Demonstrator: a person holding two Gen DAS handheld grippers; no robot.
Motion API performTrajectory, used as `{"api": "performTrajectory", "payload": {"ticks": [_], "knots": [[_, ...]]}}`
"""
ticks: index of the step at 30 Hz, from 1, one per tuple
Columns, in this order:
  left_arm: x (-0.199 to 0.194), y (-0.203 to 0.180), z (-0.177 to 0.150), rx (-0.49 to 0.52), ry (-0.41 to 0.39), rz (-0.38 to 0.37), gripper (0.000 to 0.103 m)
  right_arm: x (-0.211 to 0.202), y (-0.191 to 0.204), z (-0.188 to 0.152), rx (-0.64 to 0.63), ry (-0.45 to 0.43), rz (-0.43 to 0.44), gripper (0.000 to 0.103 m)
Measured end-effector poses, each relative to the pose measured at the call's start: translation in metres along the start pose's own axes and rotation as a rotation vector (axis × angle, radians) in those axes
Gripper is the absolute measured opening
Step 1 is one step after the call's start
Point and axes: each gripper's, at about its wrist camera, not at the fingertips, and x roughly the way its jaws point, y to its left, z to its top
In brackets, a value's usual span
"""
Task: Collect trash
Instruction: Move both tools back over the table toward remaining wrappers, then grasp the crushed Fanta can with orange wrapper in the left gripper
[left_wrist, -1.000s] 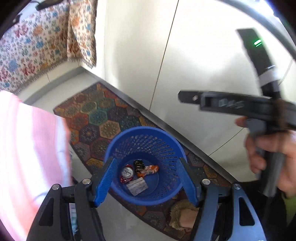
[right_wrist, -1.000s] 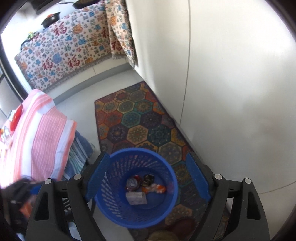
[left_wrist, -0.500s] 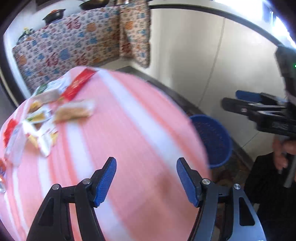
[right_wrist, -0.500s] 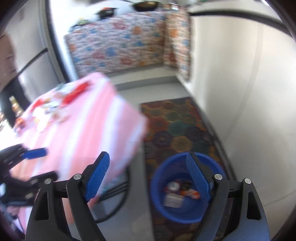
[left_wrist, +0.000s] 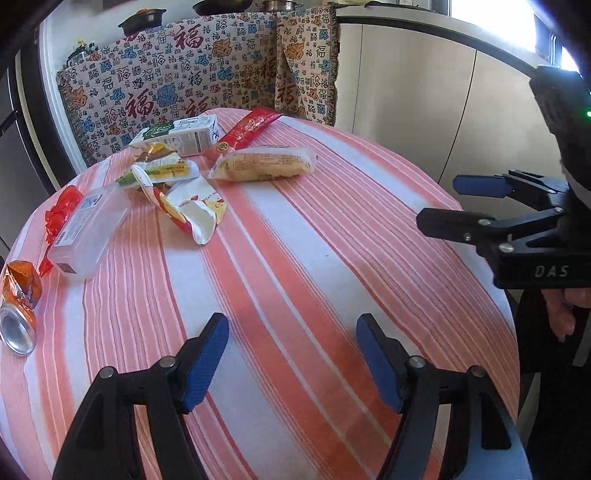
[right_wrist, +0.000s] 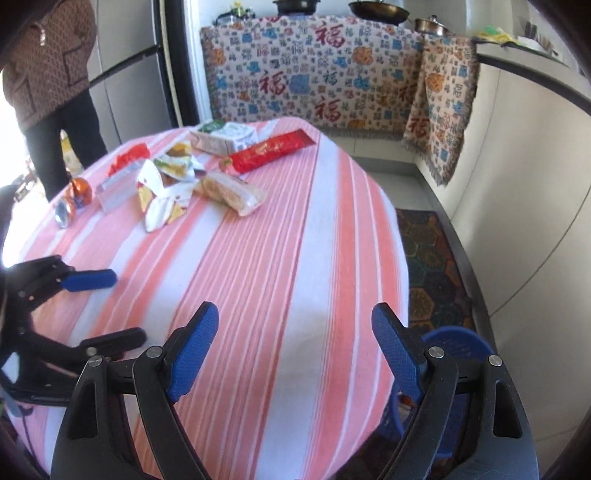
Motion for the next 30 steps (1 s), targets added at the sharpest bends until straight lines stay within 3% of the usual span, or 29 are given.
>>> {"api": "performTrajectory", "payload": {"ticks": [6, 8, 10, 15, 26, 30], "knots": [[-0.005, 0.008, -0.006, 0.032, 0.0, -0.009, 0.075, 0.017, 0.017, -0.002, -0.03, 0.052, 0.038, 0.086], [-0.009, 0.018, -0.012, 0.024, 0.002, 0.002, 0.081, 0.021, 0.029, -0.001, -0.051, 0.059, 0.049, 0.086], [-0.016, 0.036, -0.019, -0.011, 0.003, 0.013, 0.081, 0.025, 0.041, 0.0, -0.071, 0.067, 0.047, 0.087], [-0.036, 0.085, -0.04, -0.078, 0.005, 0.075, 0.083, 0.034, 0.058, 0.0, -0.057, 0.058, 0.022, 0.1], [-0.056, 0.148, -0.064, -0.159, 0.002, 0.128, 0.083, 0.038, 0.06, 0.005, -0.01, 0.066, -0.026, 0.103], [-0.065, 0.183, -0.078, -0.255, -0.001, 0.19, 0.083, 0.038, 0.06, 0.004, -0.01, 0.062, -0.027, 0.103]]}}
